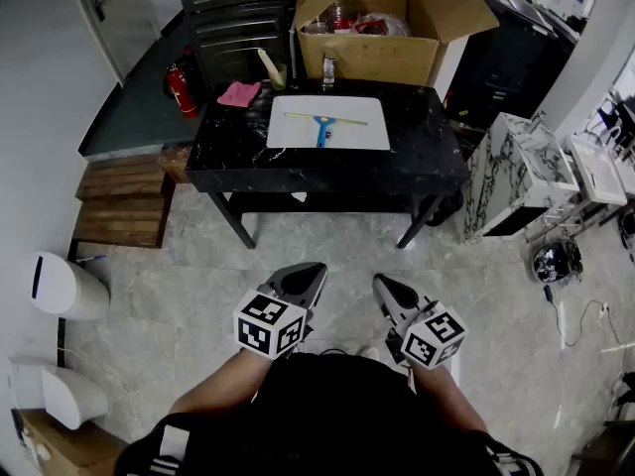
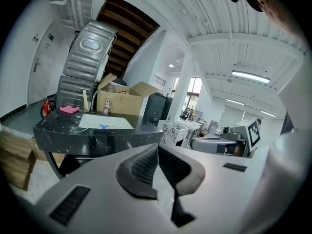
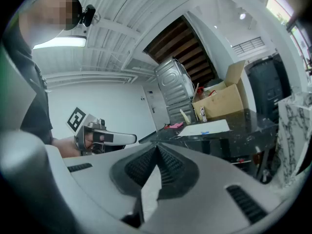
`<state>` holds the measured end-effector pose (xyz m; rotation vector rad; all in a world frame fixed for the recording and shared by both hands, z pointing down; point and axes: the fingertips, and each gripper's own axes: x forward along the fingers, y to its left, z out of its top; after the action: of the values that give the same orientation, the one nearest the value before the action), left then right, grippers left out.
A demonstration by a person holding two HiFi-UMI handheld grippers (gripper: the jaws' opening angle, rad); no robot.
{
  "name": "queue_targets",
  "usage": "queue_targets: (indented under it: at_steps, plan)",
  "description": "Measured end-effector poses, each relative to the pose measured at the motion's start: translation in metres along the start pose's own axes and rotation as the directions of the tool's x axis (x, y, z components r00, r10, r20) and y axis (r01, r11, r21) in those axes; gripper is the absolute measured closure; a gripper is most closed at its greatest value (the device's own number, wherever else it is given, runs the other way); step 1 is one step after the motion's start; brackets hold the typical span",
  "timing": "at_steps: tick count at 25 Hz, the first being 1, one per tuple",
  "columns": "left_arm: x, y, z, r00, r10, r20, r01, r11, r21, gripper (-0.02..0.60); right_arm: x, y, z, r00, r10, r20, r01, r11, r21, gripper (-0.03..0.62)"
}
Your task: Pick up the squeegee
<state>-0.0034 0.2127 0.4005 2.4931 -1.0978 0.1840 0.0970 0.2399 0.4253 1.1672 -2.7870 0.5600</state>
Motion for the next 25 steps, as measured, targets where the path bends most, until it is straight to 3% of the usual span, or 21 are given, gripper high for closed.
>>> queue_targets:
  at_steps: [19, 25]
  plan:
    - [-0.003, 0.001, -0.002, 1.000, 0.002, 0.005, -0.002, 1.000, -0.004, 0.565, 0.005, 0.007, 0.004, 1.000, 0.028, 0.004, -0.028, 1.000, -0.007, 0.585]
    - [-0.014, 0.019, 0.001, 1.000, 0.012, 0.017, -0.011, 1.000, -0.012, 0.565, 0.019, 0.017, 0.002, 0.999, 0.031, -0.018, -0.031, 0.999, -0.030, 0.585]
